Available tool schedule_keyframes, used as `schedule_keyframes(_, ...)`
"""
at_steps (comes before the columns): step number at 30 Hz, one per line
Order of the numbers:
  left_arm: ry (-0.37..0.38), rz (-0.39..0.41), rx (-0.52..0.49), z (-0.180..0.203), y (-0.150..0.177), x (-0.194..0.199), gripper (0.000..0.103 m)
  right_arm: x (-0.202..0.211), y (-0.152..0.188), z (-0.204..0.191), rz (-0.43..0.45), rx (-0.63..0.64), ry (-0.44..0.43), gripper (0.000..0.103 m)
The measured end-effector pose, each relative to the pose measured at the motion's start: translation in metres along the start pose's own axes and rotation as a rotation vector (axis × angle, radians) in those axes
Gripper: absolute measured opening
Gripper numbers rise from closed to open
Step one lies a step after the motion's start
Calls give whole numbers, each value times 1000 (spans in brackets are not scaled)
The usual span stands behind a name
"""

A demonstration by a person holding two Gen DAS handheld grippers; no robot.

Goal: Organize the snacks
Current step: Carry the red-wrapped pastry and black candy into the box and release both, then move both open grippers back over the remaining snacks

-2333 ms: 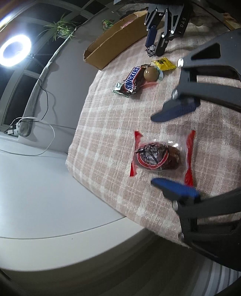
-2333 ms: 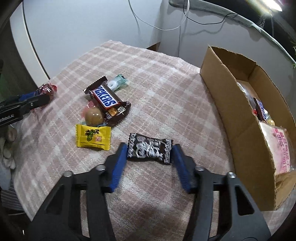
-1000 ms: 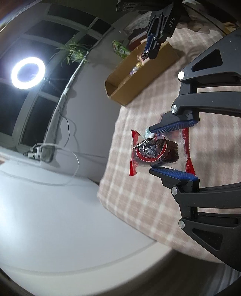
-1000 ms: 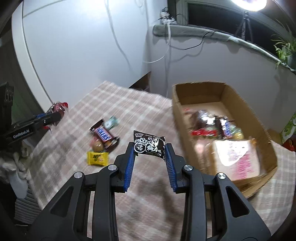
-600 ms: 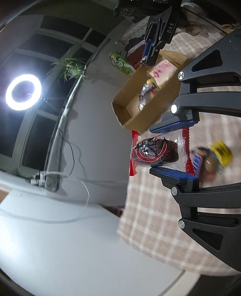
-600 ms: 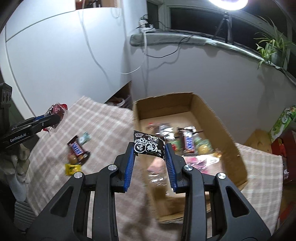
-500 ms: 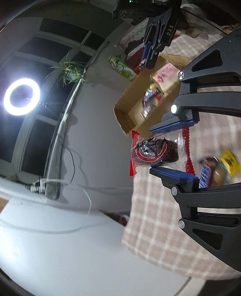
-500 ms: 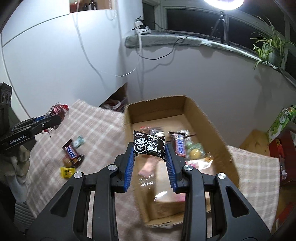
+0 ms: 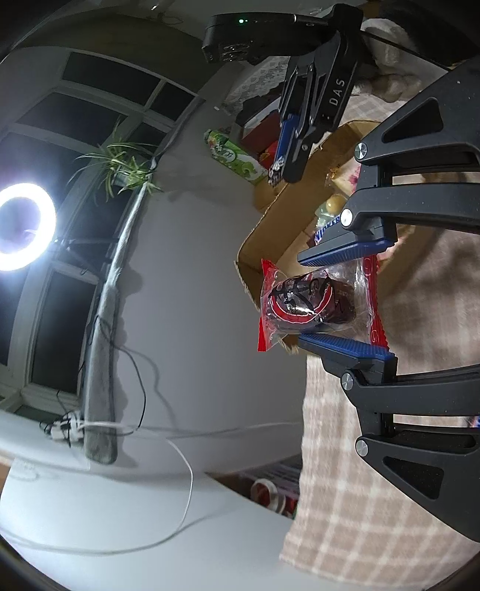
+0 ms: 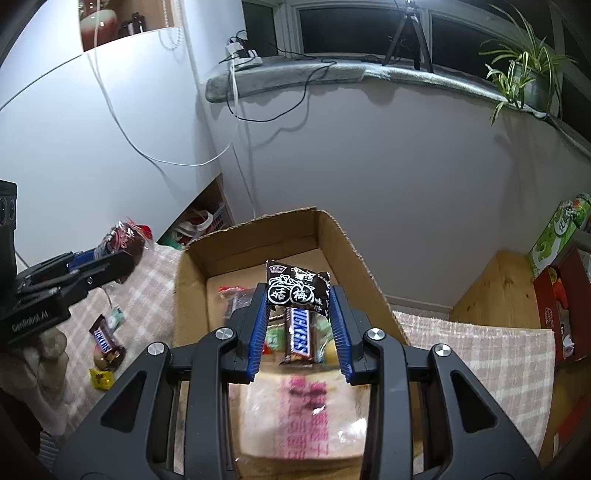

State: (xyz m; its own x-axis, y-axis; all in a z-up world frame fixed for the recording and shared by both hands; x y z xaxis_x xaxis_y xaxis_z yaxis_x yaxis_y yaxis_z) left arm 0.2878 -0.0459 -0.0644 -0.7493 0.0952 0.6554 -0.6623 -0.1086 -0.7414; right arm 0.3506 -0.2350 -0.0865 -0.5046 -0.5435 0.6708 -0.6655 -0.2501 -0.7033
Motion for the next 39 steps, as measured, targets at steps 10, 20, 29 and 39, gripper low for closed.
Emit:
schedule_keyframes(10, 17, -54, -14, 17, 5, -31, 36, -23, 3, 19, -40, -25, 1, 34)
schedule_keyframes(20, 33, -66, -7, 23, 5, -34, 40, -24, 3, 19, -42, -14, 16, 46)
schedule_keyframes(29, 32, -41, -6, 19, 2, -16, 40, -9, 4, 15, -25, -18, 20, 46)
schedule_keyframes(39, 24, 22, 12, -1, 2, 30, 40, 18, 10, -19, 8, 15, -4, 46)
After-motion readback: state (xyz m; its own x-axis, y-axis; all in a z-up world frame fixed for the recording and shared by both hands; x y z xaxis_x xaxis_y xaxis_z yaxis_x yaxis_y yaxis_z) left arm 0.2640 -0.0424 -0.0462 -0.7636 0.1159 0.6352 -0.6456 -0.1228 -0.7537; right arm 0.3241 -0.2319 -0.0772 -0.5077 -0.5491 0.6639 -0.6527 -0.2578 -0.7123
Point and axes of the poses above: each gripper's, at about its wrist camera, not at the fingertips, and x roughly against the way its jaws point, z to its right, y to its underside, the point moved 5 cm from there along -x, roughly the way its jaws point, and after that the axes turned 13 degrees about -y, right-handed, at the moved point
